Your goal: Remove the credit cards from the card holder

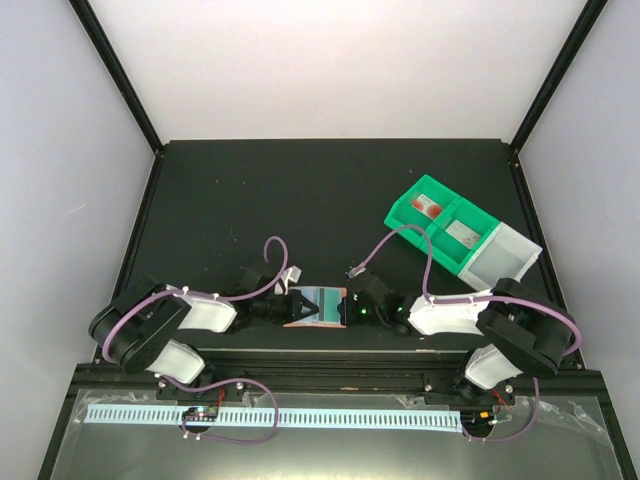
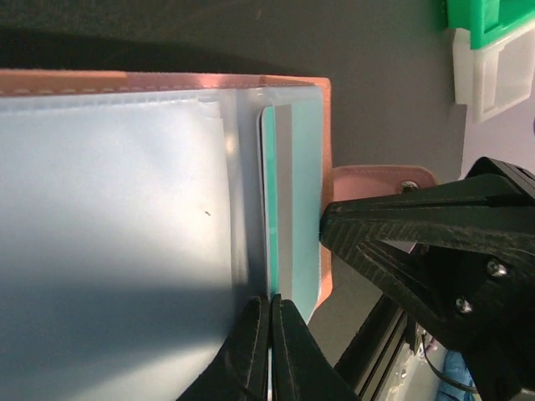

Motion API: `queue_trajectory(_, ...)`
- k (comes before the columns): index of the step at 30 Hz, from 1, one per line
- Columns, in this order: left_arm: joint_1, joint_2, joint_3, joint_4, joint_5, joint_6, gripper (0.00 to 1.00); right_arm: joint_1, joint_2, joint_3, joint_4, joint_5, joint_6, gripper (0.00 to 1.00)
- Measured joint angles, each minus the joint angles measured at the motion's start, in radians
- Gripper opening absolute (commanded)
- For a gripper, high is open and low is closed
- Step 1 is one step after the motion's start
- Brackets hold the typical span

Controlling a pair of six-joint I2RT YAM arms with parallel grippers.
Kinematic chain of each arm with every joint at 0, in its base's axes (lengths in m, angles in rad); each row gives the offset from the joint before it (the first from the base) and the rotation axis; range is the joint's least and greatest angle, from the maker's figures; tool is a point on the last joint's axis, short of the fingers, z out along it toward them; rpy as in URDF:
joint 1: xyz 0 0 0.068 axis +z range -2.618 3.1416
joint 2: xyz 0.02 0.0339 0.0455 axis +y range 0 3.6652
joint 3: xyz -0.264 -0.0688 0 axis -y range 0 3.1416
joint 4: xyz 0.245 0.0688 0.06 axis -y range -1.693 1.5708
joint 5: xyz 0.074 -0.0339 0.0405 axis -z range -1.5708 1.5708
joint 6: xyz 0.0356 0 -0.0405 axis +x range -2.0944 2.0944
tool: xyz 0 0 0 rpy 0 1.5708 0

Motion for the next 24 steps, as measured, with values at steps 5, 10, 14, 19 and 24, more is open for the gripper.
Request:
queue_trajectory(5, 0.007, -0.075, 0.001, -0.070, 0.000, 0.035, 0.02, 0.001, -0.010, -0.009, -0.007, 0.001, 0.002, 0.02)
queue_trajectory(10, 0.008, -0.091, 0.001, -0.089, 0.001, 0.042, 0.02, 0.002, -0.016, -0.013, -0.011, 0.000, 0.007, 0.02)
queue_trajectory(14, 0.009, -0.091, 0.001, -0.094, 0.000, 0.042, 0.02, 0.002, -0.016, -0.013, -0.010, 0.000, 0.008, 0.02)
queue_trajectory(19, 0.009, -0.091, 0.001, -0.099, 0.001, 0.042, 0.02, 0.002, -0.019, -0.013, -0.015, 0.000, 0.009, 0.01)
queue_trajectory(24, 0.011, -0.089, 0.000, -0.080, 0.027, 0.017, 0.01, 0.002, -0.021, -0.013, -0.019, 0.000, 0.011, 0.01)
